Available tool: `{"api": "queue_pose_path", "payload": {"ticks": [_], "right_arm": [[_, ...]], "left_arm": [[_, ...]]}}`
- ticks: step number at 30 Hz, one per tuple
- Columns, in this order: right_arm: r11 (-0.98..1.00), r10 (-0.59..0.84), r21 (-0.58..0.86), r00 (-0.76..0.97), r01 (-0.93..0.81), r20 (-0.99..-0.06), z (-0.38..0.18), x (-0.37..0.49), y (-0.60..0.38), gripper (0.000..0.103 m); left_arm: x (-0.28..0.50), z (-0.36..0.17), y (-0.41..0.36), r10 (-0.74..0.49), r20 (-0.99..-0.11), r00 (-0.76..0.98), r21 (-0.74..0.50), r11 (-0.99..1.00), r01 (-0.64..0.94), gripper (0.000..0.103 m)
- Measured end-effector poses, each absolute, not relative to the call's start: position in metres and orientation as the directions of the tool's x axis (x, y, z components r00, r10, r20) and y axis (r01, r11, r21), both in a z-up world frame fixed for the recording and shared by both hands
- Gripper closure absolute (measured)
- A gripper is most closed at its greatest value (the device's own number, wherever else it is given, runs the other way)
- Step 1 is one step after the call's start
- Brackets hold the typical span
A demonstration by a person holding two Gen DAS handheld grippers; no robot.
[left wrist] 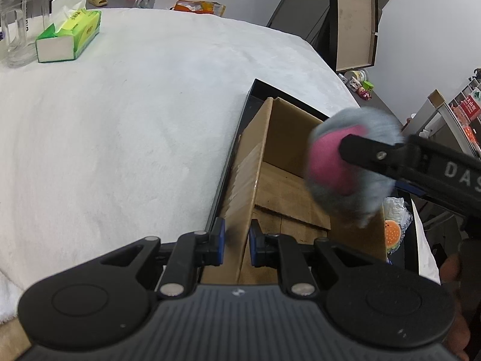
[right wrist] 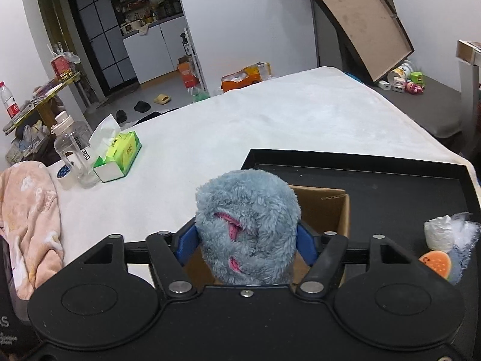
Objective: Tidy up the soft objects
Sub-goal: 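Carry the plush mouse into the cardboard box and open the right gripper, then move the right gripper to the blue Vinda tissue pack and grasp it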
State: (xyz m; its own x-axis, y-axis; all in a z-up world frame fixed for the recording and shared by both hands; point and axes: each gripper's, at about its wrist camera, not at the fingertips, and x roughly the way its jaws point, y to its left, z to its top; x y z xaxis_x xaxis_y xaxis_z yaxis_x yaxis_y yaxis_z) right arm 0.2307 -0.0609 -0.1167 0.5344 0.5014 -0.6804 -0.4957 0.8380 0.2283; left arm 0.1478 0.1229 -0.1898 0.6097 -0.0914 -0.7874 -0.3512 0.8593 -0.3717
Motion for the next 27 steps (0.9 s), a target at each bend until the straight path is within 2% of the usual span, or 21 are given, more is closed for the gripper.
{"api": "queue_pose_path", "payload": {"ticks": [10, 18, 21, 23, 27], "right_arm": [[0.842, 0.501, 0.253, 0.515, -0.477, -0.696, -0.123, 0.228, -0.089, 0.035], [0.866, 0.475, 0.259, 0.543, -0.427, -0.692, -0.118, 0.225, -0.134, 0.034], [0.877, 0.46, 0.258, 0.554, -0.405, -0.694, -0.119, 0.225, -0.15, 0.033], [0.882, 0.454, 0.266, 0.553, -0.389, -0.699, -0.121, 0.225, -0.161, 0.032], [0.889, 0.443, 0.267, 0.553, -0.371, -0.706, -0.128, 0.227, -0.177, 0.031]], "left_arm": [[0.151, -0.189, 0.119, -0.073, -0.8, 0.596, -0.344, 0.869, -0.355, 0.088], [0.154, -0.183, 0.107, -0.024, -0.82, 0.572, -0.274, 0.893, -0.356, 0.086], [0.156, -0.178, 0.105, -0.008, -0.822, 0.569, -0.26, 0.895, -0.362, 0.078], [0.156, -0.173, 0.102, 0.008, -0.821, 0.571, -0.244, 0.9, -0.362, 0.066], [0.157, -0.166, 0.093, 0.041, -0.817, 0.575, -0.211, 0.907, -0.365, 0.052]]}}
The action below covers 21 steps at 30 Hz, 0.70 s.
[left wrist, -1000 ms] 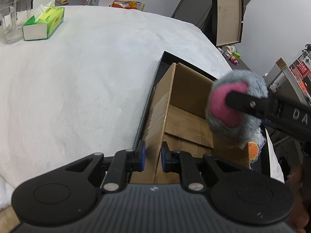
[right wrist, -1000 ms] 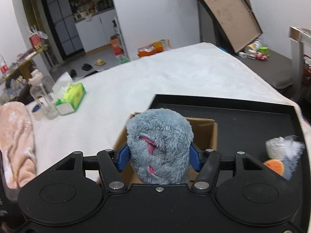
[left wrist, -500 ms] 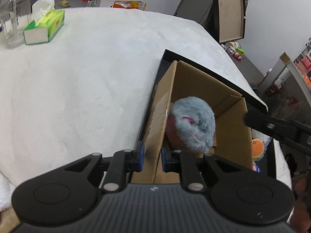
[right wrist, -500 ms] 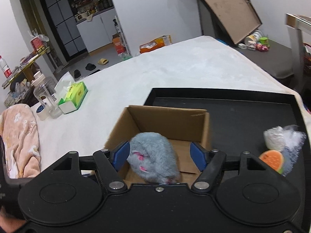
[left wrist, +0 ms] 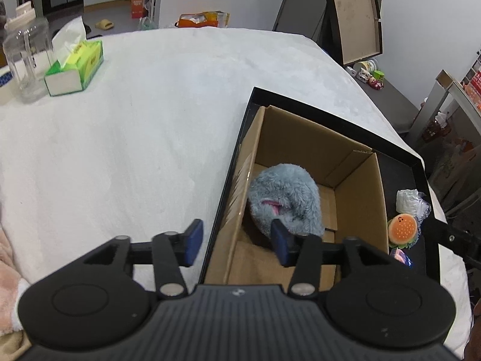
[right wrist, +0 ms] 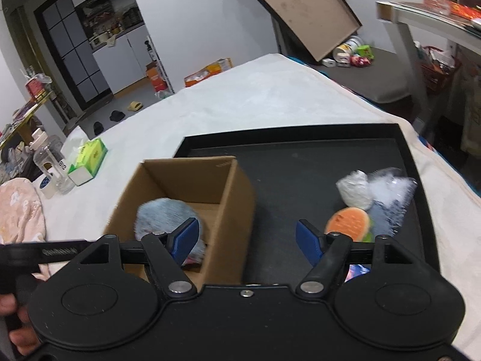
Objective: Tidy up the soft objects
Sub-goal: 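Move the right gripper to the blue Vinda tissue pack and grasp it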
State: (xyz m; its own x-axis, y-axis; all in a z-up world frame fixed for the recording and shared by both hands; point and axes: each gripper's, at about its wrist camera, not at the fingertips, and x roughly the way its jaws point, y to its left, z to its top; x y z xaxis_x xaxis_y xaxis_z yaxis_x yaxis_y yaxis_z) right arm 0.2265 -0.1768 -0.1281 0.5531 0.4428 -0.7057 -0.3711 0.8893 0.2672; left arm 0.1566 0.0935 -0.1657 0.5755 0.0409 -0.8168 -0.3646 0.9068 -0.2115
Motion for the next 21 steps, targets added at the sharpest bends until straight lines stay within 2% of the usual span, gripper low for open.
{"api": "queue_pose_path", "payload": {"ticks": [4, 9, 13, 21], "right_arm": [[0.892, 0.442, 0.284, 0.552, -0.351, -0.707, -0.136, 0.229, -0.195, 0.029], [0.896, 0.442, 0.316, 0.546, -0.312, -0.712, -0.15, 0.235, -0.215, 0.028], [0.899, 0.437, 0.341, 0.539, -0.274, -0.72, -0.168, 0.241, -0.23, 0.028], [0.918, 0.394, 0.364, 0.479, -0.158, -0.784, -0.203, 0.251, -0.252, 0.029]], "left_arm": [[0.16, -0.163, 0.084, 0.075, -0.827, 0.557, -0.169, 0.912, -0.374, 0.044], [0.164, -0.161, 0.077, 0.095, -0.838, 0.537, -0.137, 0.917, -0.376, 0.043], [0.165, -0.159, 0.072, 0.115, -0.84, 0.531, -0.108, 0.923, -0.371, 0.035], [0.173, -0.165, 0.057, 0.145, -0.859, 0.491, -0.047, 0.933, -0.356, 0.034]]}}
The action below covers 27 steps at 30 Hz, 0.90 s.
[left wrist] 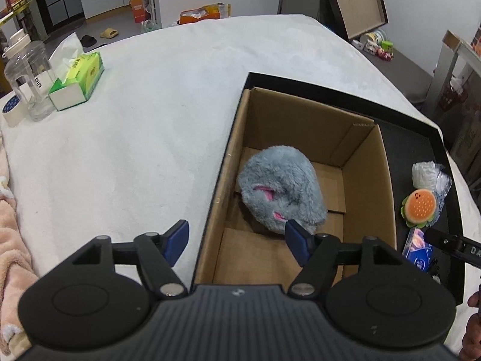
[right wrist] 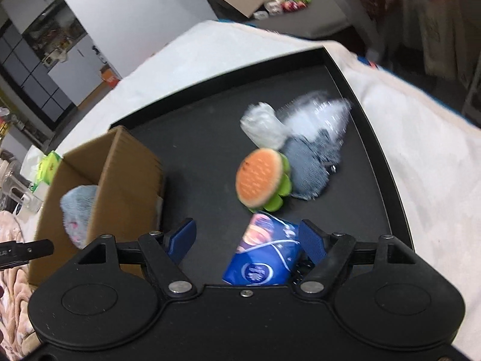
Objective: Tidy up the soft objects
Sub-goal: 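Move the right gripper to the blue Vinda tissue pack and grasp it, then lift the tissue pack and lower it into the box beside the mouse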
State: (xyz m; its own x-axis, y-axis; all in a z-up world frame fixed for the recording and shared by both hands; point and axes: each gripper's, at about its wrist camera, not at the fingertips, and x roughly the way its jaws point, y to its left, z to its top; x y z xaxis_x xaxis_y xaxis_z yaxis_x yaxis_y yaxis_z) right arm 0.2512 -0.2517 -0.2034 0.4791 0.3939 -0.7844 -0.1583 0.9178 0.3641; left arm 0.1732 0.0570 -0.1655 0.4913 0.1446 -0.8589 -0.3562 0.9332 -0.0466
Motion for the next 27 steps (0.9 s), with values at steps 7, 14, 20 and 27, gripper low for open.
{"api": "queue_pose_path", "payload": {"ticks": [7, 14, 20, 27], "right_arm": [[0.91, 0.411, 0.385, 0.445, -0.153, -0.795, -0.22, 0.257, -0.252, 0.029], [0.938, 0.347, 0.308, 0.424, -0.159, -0.837, -0.237, 0.258, -0.24, 0.029], [0.953, 0.3, 0.237, 0.461, -0.191, -0.835, -0.235, 0.254, -0.231, 0.048], [0.947, 0.32, 0.267, 0.46, -0.178, -0.828, -0.229, 0.256, -0.239, 0.049]], "left_arm": [[0.188, -0.168, 0.041, 0.163, -0.865, 0.474, -0.005, 0.942, -0.334, 0.03], [0.199, -0.168, 0.033, 0.196, -0.865, 0.461, 0.039, 0.944, -0.329, 0.028], [0.202, -0.166, 0.034, 0.19, -0.874, 0.447, 0.046, 0.949, -0.313, 0.028], [0.2, -0.162, 0.043, 0.202, -0.88, 0.429, 0.084, 0.957, -0.278, 0.028]]}}
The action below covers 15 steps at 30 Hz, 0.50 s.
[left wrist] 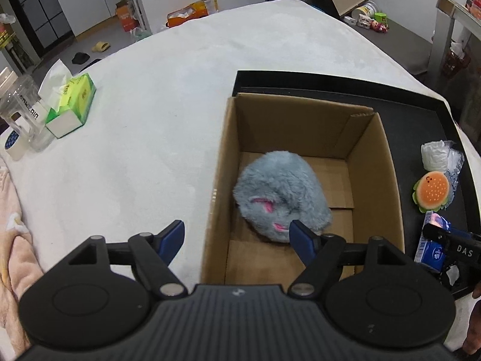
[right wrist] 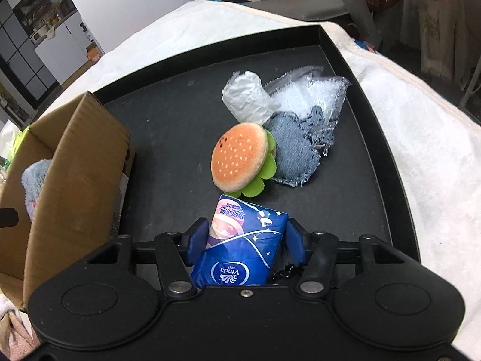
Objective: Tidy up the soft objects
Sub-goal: 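Lift the tissue pack and lower it into the box beside the mouse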
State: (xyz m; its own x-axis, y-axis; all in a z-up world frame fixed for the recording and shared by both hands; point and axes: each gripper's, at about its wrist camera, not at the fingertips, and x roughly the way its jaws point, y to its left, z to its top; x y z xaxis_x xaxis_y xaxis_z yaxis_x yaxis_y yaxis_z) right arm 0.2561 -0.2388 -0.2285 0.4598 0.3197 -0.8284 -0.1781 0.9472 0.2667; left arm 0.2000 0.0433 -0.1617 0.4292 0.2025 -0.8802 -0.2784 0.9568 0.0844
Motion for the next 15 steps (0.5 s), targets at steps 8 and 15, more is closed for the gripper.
{"api": "queue_pose_path", "payload": {"ticks": [8, 15], "right_arm": [[0.946, 0.325, 0.272, 0.471, -0.178, -0.82, -0.219, 0.253, -0.241, 0.049], [0.942, 0.336, 0.265, 0.519, -0.208, -0.786, -0.194, 0.249, -0.233, 0.049]], "left_arm": [[0.198, -0.145, 0.053, 0.171, -0.875, 0.453, 0.051, 0.963, -0.266, 0.028], [0.197, -0.13, 0.056, 0.14, -0.863, 0.485, 0.02, 0.969, -0.245, 0.028]]}}
